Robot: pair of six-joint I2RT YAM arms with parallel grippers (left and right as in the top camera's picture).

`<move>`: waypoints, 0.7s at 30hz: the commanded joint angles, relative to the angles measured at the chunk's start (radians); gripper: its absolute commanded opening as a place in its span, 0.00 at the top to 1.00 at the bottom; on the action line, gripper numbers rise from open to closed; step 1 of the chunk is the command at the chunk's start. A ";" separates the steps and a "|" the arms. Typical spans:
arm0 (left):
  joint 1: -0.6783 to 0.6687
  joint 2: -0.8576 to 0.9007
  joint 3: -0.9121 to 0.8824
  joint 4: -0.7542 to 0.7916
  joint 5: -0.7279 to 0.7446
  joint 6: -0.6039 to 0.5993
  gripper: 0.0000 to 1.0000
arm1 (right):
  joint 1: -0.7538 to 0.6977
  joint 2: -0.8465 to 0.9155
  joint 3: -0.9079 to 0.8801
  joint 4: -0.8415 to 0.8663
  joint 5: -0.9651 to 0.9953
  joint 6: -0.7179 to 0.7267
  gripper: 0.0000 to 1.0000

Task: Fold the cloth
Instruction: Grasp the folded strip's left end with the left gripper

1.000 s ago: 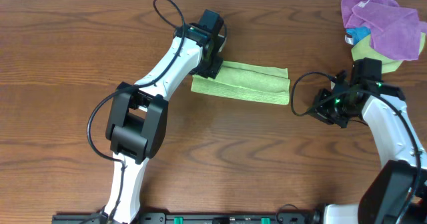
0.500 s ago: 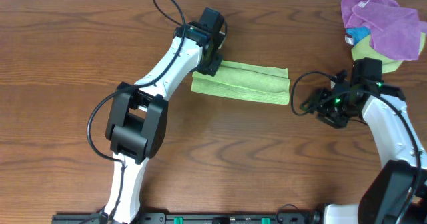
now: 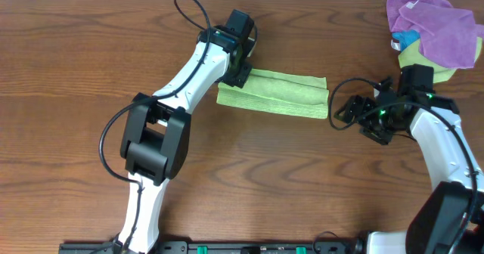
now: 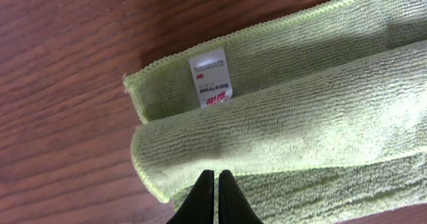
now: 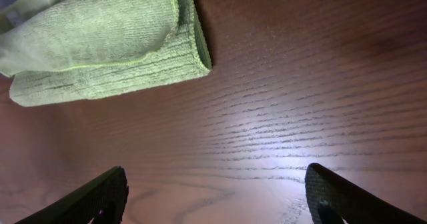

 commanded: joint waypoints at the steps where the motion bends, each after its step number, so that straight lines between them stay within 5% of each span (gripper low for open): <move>1: 0.001 0.048 0.010 -0.004 0.013 0.019 0.94 | -0.002 -0.013 -0.005 -0.002 -0.018 0.005 0.14; 21: 0.065 0.079 -0.105 -0.060 -0.050 -0.010 0.94 | -0.002 -0.013 -0.005 -0.024 -0.018 0.005 0.15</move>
